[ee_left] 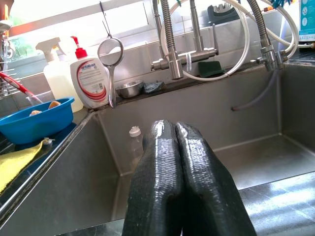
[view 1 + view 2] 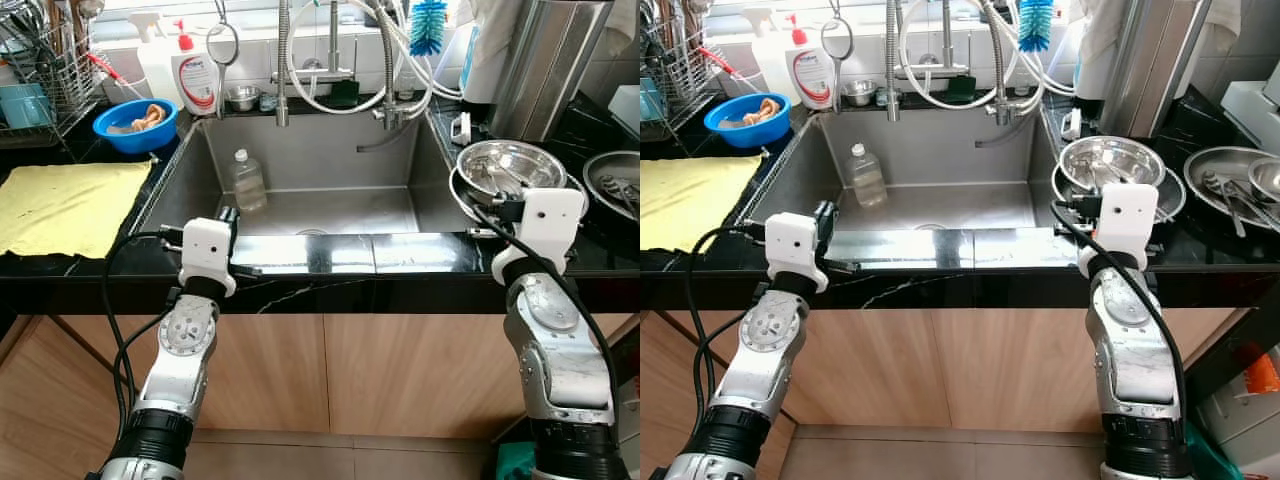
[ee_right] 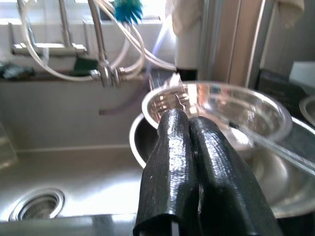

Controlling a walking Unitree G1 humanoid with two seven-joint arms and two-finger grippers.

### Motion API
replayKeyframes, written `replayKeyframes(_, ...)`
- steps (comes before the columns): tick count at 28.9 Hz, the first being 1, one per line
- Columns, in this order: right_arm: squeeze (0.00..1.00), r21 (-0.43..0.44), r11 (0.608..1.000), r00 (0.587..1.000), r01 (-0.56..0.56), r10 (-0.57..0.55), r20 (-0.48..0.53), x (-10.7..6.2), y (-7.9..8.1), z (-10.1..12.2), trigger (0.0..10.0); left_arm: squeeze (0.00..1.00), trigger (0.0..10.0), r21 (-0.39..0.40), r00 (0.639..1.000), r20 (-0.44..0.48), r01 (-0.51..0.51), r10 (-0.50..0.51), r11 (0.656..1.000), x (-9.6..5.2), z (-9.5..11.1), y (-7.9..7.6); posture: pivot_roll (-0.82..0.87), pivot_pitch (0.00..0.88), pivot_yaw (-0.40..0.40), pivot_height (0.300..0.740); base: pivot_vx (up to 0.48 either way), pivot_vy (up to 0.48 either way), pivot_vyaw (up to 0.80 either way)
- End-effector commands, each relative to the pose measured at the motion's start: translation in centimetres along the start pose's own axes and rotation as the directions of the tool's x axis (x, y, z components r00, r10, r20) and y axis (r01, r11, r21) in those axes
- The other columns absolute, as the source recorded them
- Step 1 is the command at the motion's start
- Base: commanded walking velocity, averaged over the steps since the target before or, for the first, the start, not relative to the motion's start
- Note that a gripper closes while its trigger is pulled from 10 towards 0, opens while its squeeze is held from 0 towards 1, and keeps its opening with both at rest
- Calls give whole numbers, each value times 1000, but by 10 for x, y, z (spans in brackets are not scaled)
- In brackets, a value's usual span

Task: Kitchen organization

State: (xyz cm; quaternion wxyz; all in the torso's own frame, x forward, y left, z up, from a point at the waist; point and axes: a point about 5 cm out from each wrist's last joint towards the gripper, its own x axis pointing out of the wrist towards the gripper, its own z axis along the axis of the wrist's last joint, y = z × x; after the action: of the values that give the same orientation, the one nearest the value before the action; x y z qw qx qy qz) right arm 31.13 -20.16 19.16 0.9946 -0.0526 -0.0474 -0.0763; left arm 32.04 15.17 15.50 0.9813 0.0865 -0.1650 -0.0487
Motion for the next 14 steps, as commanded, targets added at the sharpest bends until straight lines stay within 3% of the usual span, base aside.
replayKeyframes(1,0,17,1000,998,-21,20,60,2,6,12,10000,0,10000,10,1000,0,-22,22,1000,0,0,6,-239,0,45,731,0,0,0)
replayKeyframes(11,0,46,998,992,-41,35,123,2,12,22,10000,0,10000,10,1000,-1,-23,23,1000,0,0,6,-238,0,45,731,0,0,0)
replayKeyframes(14,0,33,994,987,-100,95,126,3,21,22,10000,0,10000,12,1000,-1,-25,25,1000,1,0,6,-239,0,45,731,0,0,0)
